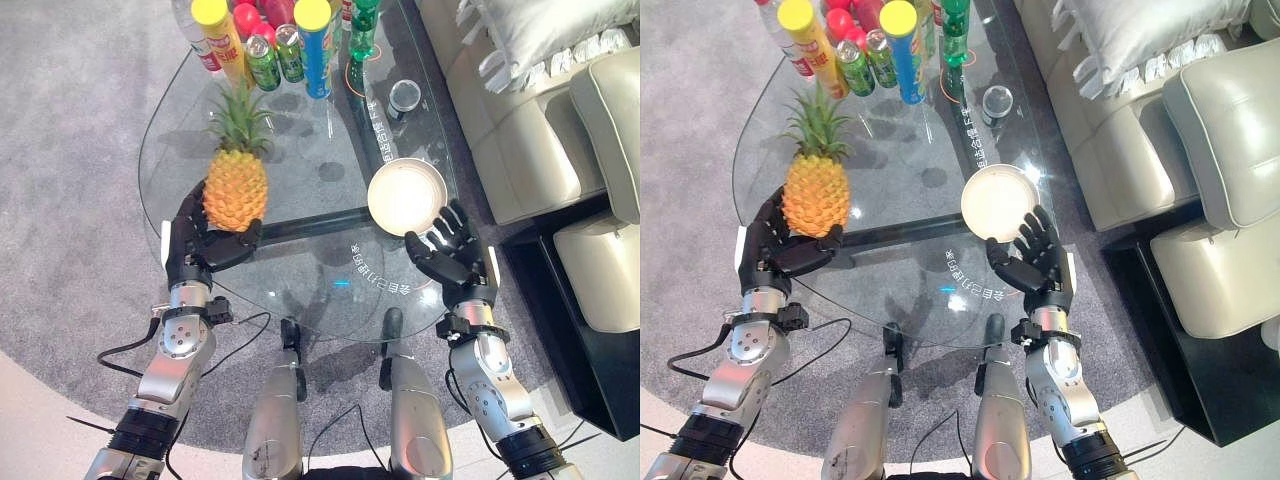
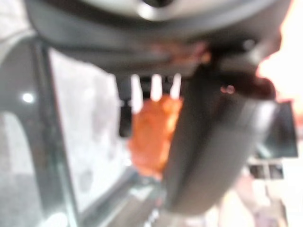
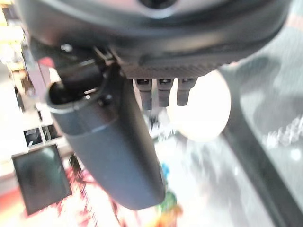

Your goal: Pick up the fruit to the plate

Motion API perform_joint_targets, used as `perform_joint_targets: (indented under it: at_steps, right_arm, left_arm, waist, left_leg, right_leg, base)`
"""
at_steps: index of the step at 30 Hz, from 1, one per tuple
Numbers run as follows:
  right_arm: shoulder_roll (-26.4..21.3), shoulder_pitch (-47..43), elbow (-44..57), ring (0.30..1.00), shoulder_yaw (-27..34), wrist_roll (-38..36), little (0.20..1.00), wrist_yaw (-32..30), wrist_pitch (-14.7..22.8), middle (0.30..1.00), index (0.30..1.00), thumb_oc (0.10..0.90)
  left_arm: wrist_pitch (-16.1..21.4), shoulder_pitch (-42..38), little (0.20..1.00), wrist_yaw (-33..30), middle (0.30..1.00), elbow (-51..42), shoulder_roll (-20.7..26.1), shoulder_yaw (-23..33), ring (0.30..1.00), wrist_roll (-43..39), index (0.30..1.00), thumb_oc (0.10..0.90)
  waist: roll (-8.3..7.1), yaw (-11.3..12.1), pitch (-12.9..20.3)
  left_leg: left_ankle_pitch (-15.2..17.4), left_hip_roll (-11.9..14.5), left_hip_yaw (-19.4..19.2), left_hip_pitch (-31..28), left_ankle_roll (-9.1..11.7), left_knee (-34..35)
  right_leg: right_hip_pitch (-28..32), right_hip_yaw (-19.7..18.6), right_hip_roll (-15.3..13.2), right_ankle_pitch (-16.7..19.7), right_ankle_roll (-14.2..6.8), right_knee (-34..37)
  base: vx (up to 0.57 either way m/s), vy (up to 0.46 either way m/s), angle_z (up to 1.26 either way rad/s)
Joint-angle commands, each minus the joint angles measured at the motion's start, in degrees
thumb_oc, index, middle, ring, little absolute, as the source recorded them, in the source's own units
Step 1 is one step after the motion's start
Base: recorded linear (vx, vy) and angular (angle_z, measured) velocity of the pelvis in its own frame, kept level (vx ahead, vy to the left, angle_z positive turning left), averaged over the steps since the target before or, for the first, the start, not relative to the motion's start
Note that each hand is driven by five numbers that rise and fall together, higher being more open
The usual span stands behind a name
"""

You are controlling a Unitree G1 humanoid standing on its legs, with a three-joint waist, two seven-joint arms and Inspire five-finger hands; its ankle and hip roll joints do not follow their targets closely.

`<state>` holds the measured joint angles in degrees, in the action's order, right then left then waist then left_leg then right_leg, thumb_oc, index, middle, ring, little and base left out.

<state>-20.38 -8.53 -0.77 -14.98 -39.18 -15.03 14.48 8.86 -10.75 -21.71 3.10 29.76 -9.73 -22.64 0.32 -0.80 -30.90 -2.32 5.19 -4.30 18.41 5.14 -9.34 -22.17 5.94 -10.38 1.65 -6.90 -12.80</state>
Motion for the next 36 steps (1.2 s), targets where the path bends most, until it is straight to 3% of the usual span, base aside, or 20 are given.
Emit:
perform_joint_targets:
  at_steps: [1,8,22,27,30,36]
  right_arm:
    - [0.5,-4.2,7.8,0.9,0.3,-2.6,0.9,3.7,2.9,0.9,0.9,0.8]
    - [1.5,-11.8,7.3,0.9,-3.1,-1.5,0.9,2.7,0.9,0.9,0.9,0.8]
    - [3.7,-21.0,1.5,0.9,-7.6,-16.3,0.9,6.0,-0.6,0.9,0.9,0.8]
    - [4.0,-20.8,-0.7,0.9,-7.7,-25.3,0.9,10.3,-2.3,0.9,0.9,0.8]
    - [4.0,-20.8,-0.9,0.9,-7.8,-25.7,0.9,10.5,-2.4,0.9,0.9,0.8]
    - [3.6,-21.6,-3.5,0.9,-7.8,-36.4,0.9,19.2,-3.6,0.9,0.9,0.8]
  left_arm:
    - [8.2,-4.3,0.2,0.9,0.3,-8.9,2.3,1.8,0.3,4.3,0.3,0.1]
    - [8.0,-6.8,0.2,1.9,0.3,-12.4,3.1,-2.4,0.3,7.6,0.3,0.1]
    - [9.6,-10.0,0.2,6.4,0.3,-14.1,4.5,-8.8,0.3,7.6,0.3,0.1]
    - [11.2,-10.0,0.2,8.5,0.3,-16.6,5.7,-10.3,0.3,9.8,0.3,0.1]
    - [11.2,-10.0,0.2,8.6,0.3,-16.6,5.7,-10.4,0.3,9.7,0.3,0.1]
    - [13.0,-10.3,0.2,12.4,0.3,-17.5,7.2,-12.4,0.3,8.6,0.3,0.1]
  waist:
    - [-0.82,0.2,1.1]
    - [-0.34,1.4,1.1]
    - [0.76,2.7,1.1]
    - [1.06,2.8,1.1]
    - [1.07,2.8,1.1]
    - [1.41,3.1,1.1]
  left_leg:
    - [5.8,-8.4,-1.9,1.3,-3.2,-6.1]
    - [5.9,-8.7,-1.3,1.9,-3.1,-7.8]
    - [6.6,-9.1,-1.2,4.2,-2.9,-10.4]
    - [6.6,-9.4,-1.2,4.6,-3.0,-10.5]
    - [6.6,-9.4,-1.2,4.6,-3.0,-10.5]
    - [7.0,-9.7,-1.5,5.0,-3.2,-11.0]
  right_leg:
    - [5.5,5.2,6.7,-4.3,4.1,2.3]
    - [5.7,5.9,6.5,-4.3,4.7,1.5]
    - [3.9,6.5,5.7,-4.2,4.7,0.1]
    - [3.3,6.6,5.5,-4.0,4.6,-0.1]
    - [3.3,6.5,5.5,-4.0,4.6,-0.1]
    - [3.0,6.5,5.2,-3.7,4.3,0.0]
  base:
    - [0.0,0.0,0.0]
    - [0.0,-0.015,0.02]
    - [0.01,-0.016,0.05]
    - [0.0,0.0,0.0]
    - [0.0,0.0,0.0]
    - [0.03,0.009,0.01]
